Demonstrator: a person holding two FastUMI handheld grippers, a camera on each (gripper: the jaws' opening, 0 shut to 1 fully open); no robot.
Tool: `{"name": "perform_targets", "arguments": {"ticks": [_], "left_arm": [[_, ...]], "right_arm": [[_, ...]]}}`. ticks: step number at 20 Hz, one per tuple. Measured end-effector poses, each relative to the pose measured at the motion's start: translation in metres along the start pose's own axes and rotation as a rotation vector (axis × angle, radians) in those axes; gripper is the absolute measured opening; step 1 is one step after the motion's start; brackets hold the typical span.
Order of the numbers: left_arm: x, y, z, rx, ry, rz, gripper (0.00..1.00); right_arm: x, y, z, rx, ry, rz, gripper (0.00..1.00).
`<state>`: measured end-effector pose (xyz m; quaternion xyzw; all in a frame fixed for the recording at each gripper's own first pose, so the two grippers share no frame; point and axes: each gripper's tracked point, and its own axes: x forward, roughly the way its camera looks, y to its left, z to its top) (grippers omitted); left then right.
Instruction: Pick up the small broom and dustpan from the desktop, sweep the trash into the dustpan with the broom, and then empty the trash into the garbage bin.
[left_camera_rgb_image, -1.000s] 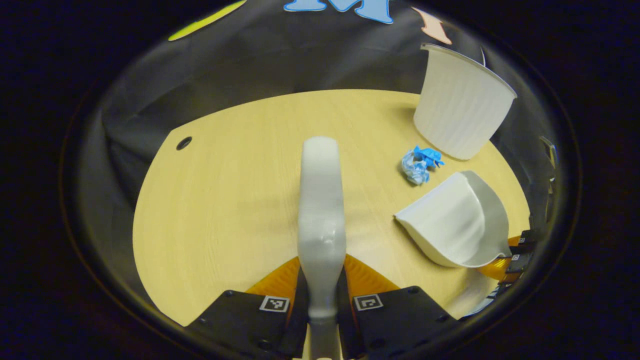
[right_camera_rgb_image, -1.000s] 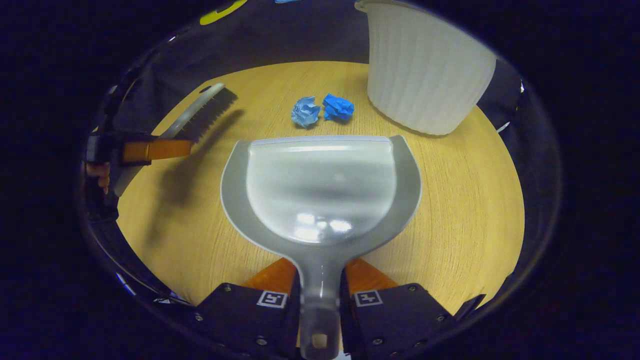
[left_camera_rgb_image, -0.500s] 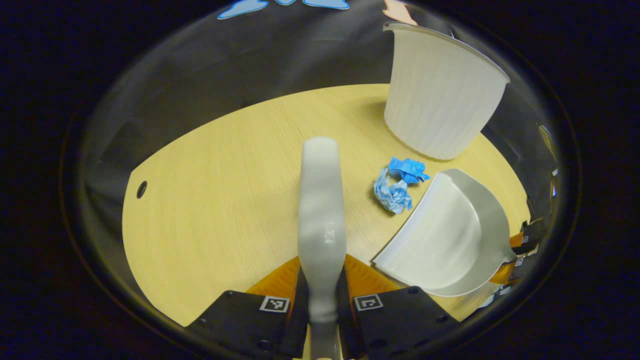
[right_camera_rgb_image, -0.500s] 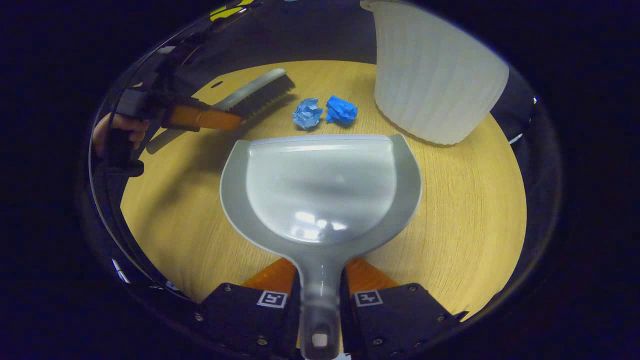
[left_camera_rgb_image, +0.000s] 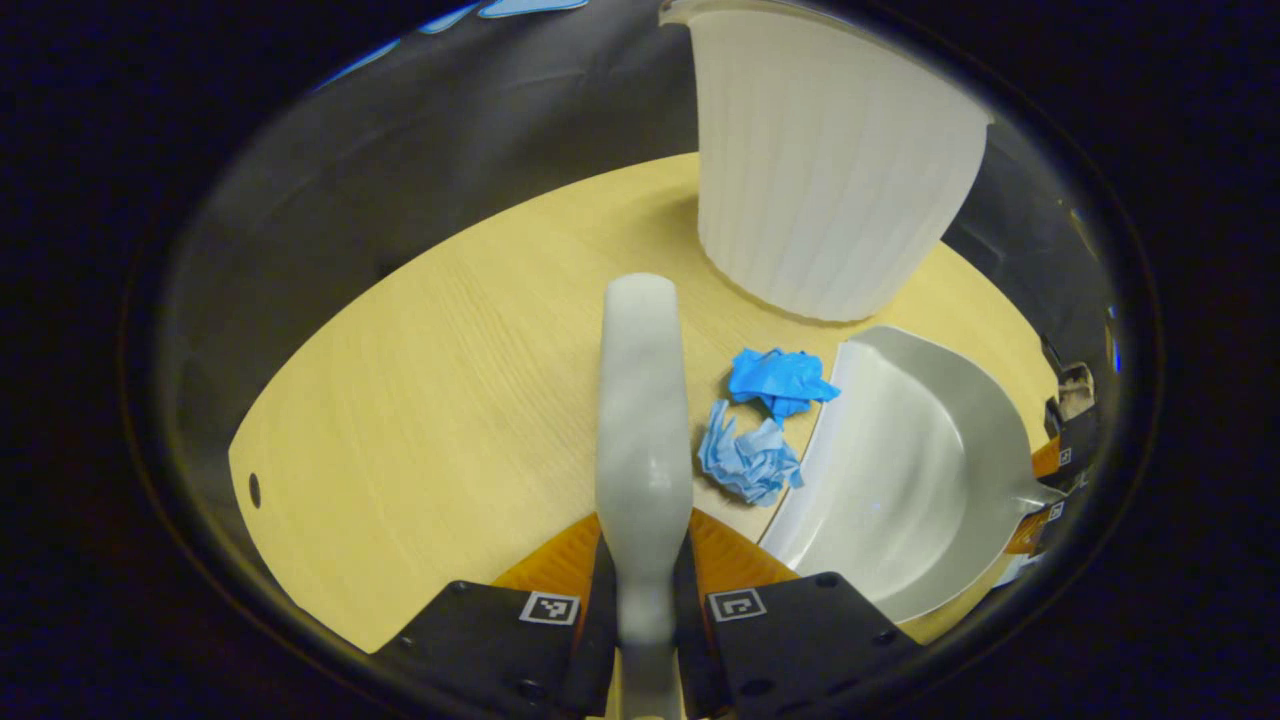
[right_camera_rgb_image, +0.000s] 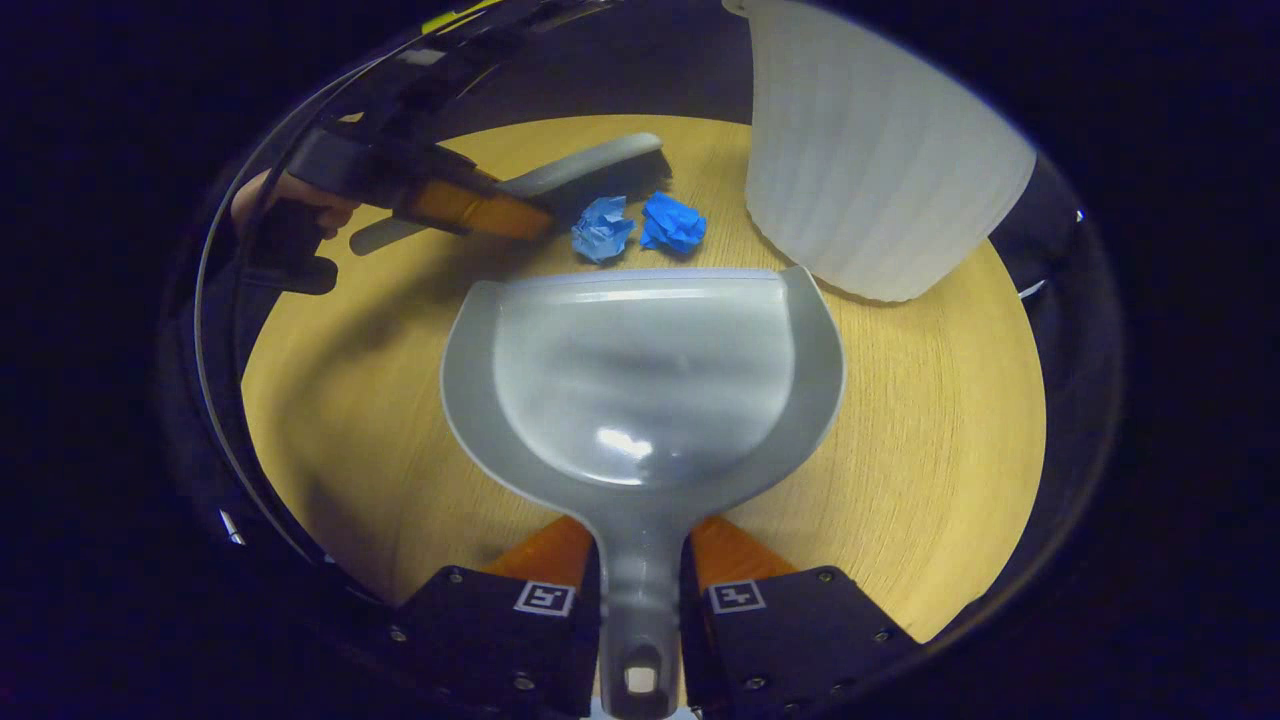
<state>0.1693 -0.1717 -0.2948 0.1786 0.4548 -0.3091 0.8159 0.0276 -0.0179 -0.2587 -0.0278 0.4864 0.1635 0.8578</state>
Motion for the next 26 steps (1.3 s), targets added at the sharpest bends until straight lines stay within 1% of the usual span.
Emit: {"name": "perform_targets", "arguments": {"ticks": [1, 6, 7, 8, 9, 10, 11, 12, 13, 15, 17, 18, 20, 22, 24, 25, 26], "left_arm": [[0.002, -0.006, 0.003, 0.011, -0.002, -0.019, 0.3], [-0.008, -0.034, 0.01, 0.075, -0.007, -0.136, 0.35], [-0.014, -0.04, 0.011, 0.088, -0.01, -0.16, 0.33], [-0.019, -0.045, 0.012, 0.099, -0.011, -0.183, 0.33], [-0.025, -0.048, 0.013, 0.112, -0.012, -0.199, 0.31], [-0.031, -0.05, 0.013, 0.12, -0.011, -0.212, 0.33], [-0.038, -0.051, 0.013, 0.125, -0.009, -0.225, 0.31], [-0.045, -0.052, 0.012, 0.13, -0.005, -0.239, 0.33], [-0.053, -0.051, 0.01, 0.138, 0.001, -0.251, 0.33], [-0.052, -0.061, 0.004, 0.162, 0.016, -0.276, 0.33], [-0.062, -0.057, 0.001, 0.162, 0.025, -0.282, 0.34], [-0.064, -0.059, 0.0, 0.153, 0.02, -0.28, 0.31], [-0.068, -0.056, 0.001, 0.138, 0.006, -0.259, 0.34], [-0.073, -0.052, 0.001, 0.115, -0.005, -0.239, 0.33], [-0.079, -0.044, 0.002, 0.088, -0.026, -0.203, 0.33], [-0.083, -0.04, 0.004, 0.069, -0.047, -0.183, 0.35], [-0.087, -0.035, 0.007, 0.045, -0.069, -0.162, 0.35]], "right_arm": [[0.001, 0.0, 0.002, 0.003, -0.001, 0.0, 0.34], [-0.004, 0.001, 0.007, 0.005, -0.005, 0.006, 0.34], [-0.005, 0.001, 0.008, 0.004, -0.008, 0.008, 0.34], [-0.005, 0.001, 0.008, 0.006, -0.011, 0.01, 0.34], [-0.006, 0.001, 0.008, 0.009, -0.013, 0.012, 0.34], [-0.006, 0.003, 0.008, 0.012, -0.019, 0.014, 0.34], [-0.006, 0.003, 0.009, 0.016, -0.021, 0.017, 0.34], [-0.005, 0.003, 0.009, 0.022, -0.026, 0.019, 0.34], [-0.006, 0.003, 0.01, 0.027, -0.029, 0.023, 0.34], [-0.007, 0.002, 0.011, 0.033, -0.035, 0.026, 0.34], [-0.008, 0.001, 0.012, 0.03, -0.039, 0.021, 0.34], [-0.006, 0.002, 0.009, 0.029, -0.041, 0.017, 0.34], [-0.004, 0.003, 0.006, 0.036, -0.041, 0.012, 0.34], [-0.005, 0.002, 0.006, 0.047, -0.046, 0.003, 0.34], [-0.005, 0.002, 0.006, 0.053, -0.06, 0.001, 0.34], [-0.005, 0.002, 0.006, 0.056, -0.071, -0.003, 0.34], [-0.004, 0.002, 0.006, 0.057, -0.079, -0.008, 0.34]]}}
